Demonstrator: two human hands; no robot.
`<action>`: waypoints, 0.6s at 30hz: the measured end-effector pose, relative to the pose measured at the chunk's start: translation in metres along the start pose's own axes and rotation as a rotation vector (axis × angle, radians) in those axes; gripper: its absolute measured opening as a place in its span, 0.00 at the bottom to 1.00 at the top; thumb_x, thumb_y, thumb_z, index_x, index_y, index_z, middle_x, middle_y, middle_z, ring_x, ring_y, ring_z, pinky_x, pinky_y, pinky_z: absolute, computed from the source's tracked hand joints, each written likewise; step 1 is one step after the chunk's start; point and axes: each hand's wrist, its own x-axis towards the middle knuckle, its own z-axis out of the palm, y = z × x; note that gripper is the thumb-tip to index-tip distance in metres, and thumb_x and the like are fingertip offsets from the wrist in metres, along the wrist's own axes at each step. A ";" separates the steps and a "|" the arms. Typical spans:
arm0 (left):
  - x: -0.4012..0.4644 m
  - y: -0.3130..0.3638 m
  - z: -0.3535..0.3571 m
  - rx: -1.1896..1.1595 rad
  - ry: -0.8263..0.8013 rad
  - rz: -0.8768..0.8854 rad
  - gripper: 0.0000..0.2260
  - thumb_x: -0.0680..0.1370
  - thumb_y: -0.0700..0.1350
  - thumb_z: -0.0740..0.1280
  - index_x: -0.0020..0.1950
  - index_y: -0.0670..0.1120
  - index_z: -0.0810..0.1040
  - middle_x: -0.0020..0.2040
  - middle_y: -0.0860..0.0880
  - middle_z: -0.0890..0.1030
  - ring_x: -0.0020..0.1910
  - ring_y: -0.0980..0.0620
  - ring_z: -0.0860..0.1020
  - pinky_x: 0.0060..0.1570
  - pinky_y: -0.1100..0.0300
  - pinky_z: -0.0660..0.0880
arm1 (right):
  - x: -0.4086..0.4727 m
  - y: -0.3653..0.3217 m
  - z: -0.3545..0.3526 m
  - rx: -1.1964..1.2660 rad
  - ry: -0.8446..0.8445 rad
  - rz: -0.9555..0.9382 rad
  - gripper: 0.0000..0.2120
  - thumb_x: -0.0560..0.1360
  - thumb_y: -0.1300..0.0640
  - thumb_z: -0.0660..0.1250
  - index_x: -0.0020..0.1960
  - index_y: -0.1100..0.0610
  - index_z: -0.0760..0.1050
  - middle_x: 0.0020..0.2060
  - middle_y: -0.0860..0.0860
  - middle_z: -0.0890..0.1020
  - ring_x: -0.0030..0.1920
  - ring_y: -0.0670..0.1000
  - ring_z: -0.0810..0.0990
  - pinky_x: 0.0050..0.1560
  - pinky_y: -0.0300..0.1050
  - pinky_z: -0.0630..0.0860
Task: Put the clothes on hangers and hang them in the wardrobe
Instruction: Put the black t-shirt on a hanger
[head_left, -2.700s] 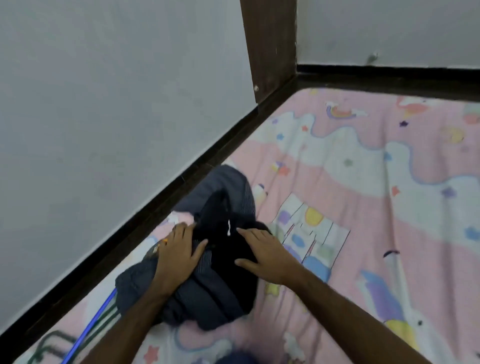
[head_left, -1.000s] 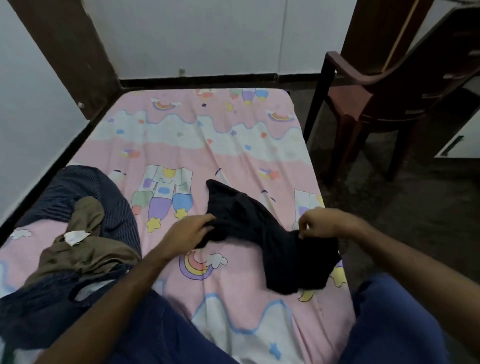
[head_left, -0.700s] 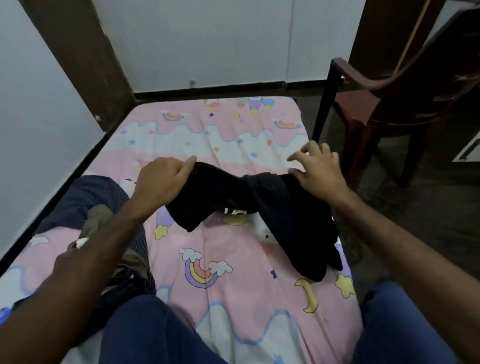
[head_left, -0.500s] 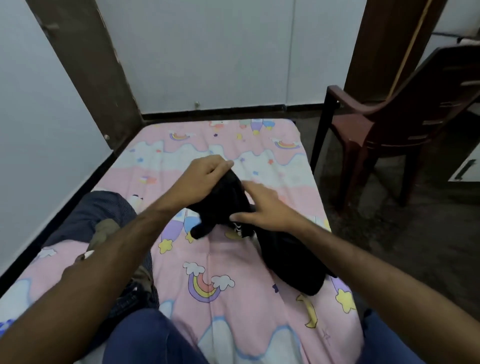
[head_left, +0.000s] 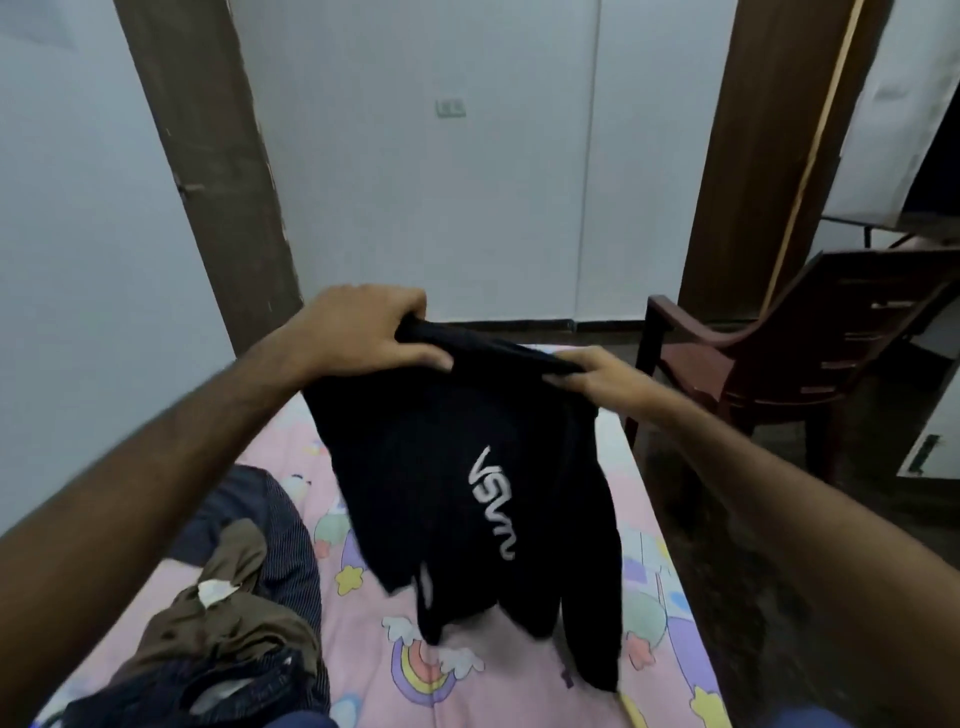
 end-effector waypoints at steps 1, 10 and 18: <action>0.002 -0.006 -0.002 0.128 -0.074 0.013 0.22 0.72 0.73 0.65 0.47 0.54 0.71 0.40 0.58 0.77 0.40 0.53 0.77 0.36 0.56 0.68 | -0.003 -0.008 -0.015 0.191 0.028 0.022 0.08 0.81 0.56 0.68 0.55 0.58 0.83 0.46 0.54 0.87 0.42 0.46 0.84 0.48 0.45 0.83; 0.021 0.001 -0.027 -1.212 0.158 -0.402 0.11 0.74 0.45 0.68 0.51 0.41 0.83 0.44 0.42 0.82 0.43 0.46 0.79 0.42 0.56 0.73 | -0.014 -0.026 -0.069 0.327 0.232 0.085 0.11 0.80 0.62 0.67 0.62 0.57 0.77 0.57 0.54 0.83 0.58 0.57 0.83 0.59 0.50 0.80; 0.063 0.081 -0.043 -1.299 0.063 -0.436 0.08 0.78 0.33 0.63 0.45 0.43 0.79 0.34 0.45 0.81 0.32 0.50 0.79 0.29 0.62 0.75 | -0.036 -0.078 0.022 -1.352 0.310 -1.028 0.24 0.81 0.61 0.56 0.77 0.54 0.66 0.76 0.52 0.69 0.73 0.56 0.70 0.69 0.51 0.66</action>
